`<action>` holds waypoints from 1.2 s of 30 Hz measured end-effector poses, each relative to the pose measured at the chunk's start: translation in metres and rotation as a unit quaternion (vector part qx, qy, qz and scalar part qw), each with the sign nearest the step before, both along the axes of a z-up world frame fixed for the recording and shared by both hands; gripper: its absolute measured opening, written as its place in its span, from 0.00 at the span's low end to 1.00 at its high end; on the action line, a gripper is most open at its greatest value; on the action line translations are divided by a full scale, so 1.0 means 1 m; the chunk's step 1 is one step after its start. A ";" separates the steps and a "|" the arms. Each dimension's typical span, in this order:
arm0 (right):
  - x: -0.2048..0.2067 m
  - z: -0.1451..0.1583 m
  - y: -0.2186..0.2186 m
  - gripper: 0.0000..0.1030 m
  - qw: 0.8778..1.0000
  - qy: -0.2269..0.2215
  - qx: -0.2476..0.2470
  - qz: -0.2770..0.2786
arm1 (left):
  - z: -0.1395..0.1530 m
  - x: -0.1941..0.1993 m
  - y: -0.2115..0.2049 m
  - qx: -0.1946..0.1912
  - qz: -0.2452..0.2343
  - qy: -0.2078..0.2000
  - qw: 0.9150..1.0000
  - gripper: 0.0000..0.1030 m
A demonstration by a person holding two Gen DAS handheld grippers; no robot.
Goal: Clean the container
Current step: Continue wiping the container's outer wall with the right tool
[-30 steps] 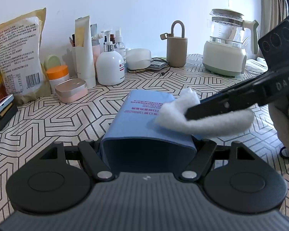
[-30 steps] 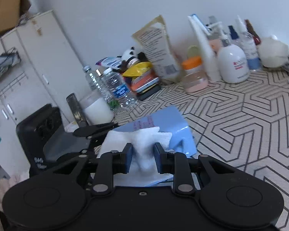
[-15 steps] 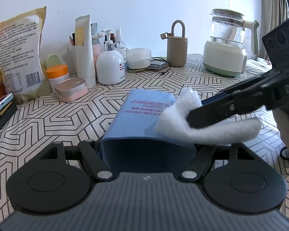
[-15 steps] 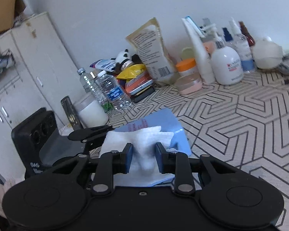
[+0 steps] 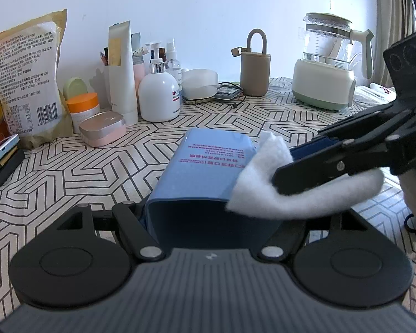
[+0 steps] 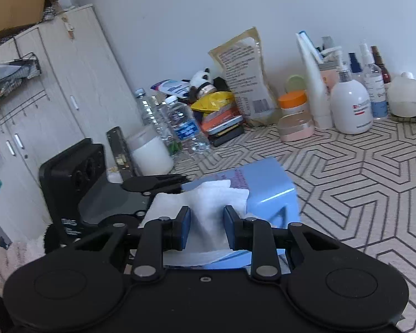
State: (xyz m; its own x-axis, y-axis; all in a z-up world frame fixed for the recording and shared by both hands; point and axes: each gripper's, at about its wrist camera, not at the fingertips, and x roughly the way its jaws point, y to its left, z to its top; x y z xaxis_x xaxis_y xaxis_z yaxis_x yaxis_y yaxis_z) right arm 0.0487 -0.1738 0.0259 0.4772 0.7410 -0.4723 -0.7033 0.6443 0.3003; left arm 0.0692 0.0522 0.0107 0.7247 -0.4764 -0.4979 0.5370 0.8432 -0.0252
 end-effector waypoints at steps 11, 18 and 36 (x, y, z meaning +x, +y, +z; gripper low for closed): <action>0.013 -0.003 -0.016 0.32 0.998 0.005 -0.004 -0.062 | 0.000 -0.002 -0.004 0.014 -0.002 -0.011 1.000 0.72; 0.015 -0.007 -0.015 0.33 0.999 0.028 0.028 -0.036 | 0.001 -0.001 -0.003 0.015 0.001 -0.013 1.000 0.72; 0.010 -0.002 -0.014 0.32 0.998 0.004 0.015 -0.061 | 0.002 -0.015 -0.018 0.013 -0.017 -0.010 1.000 0.72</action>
